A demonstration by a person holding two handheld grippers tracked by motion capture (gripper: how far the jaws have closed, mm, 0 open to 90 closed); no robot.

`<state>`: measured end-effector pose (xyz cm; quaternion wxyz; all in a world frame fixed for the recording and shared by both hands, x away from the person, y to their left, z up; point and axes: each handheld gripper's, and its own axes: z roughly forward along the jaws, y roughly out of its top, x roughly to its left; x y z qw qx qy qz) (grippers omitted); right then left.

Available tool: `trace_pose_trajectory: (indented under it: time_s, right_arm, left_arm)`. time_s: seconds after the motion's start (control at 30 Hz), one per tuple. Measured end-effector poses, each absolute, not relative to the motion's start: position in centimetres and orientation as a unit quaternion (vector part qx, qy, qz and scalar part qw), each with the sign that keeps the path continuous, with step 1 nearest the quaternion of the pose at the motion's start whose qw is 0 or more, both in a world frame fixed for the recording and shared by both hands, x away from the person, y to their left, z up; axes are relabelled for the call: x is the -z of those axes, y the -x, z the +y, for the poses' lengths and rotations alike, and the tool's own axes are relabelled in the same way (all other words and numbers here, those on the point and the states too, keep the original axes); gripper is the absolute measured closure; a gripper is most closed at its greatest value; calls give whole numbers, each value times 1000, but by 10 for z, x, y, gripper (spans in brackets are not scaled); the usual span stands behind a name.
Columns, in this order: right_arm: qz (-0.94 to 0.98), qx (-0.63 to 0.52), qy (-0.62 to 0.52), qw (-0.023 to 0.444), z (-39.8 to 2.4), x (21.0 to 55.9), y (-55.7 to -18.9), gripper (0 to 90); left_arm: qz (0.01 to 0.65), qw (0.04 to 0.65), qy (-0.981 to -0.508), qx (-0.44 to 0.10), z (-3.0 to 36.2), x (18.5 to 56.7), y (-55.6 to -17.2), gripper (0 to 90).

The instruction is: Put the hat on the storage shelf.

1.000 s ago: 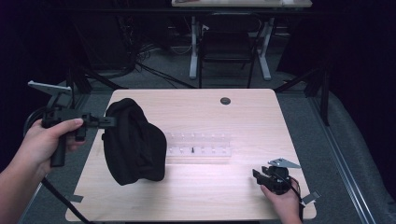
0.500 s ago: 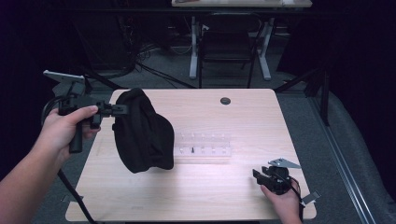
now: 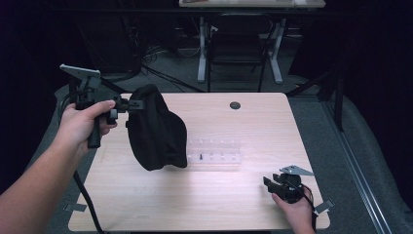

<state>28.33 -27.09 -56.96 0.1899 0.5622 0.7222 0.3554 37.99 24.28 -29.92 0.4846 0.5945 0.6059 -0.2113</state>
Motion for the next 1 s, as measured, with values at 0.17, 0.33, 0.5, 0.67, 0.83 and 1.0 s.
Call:
trace_pose_trajectory:
  time_s: [0.17,0.33,0.5,0.67,0.83,1.0]
  right_arm:
    - [721,-357,-562,190,-270,570,-284,551]
    - [723,-356,-561,190,-270,570,-284,552]
    - [722,-357,-562,189,-270,569,-283,553]
    - [722,-358,-560,190,-271,569,-283,553]
    - [720,-360,-561,191,-271,569,-283,553]
    - [719,-360,-562,191,-271,568,-283,555]
  left_arm:
    - [603,485,-596,211,236,298,-385,862]
    - [605,484,-597,210,227,297,-391,861]
    - [605,478,-602,208,216,298,-396,861]
    - [603,474,-608,206,206,298,-400,862]
    - [602,471,-614,199,198,298,-403,862]
    - [603,468,-615,198,194,299,-406,862]
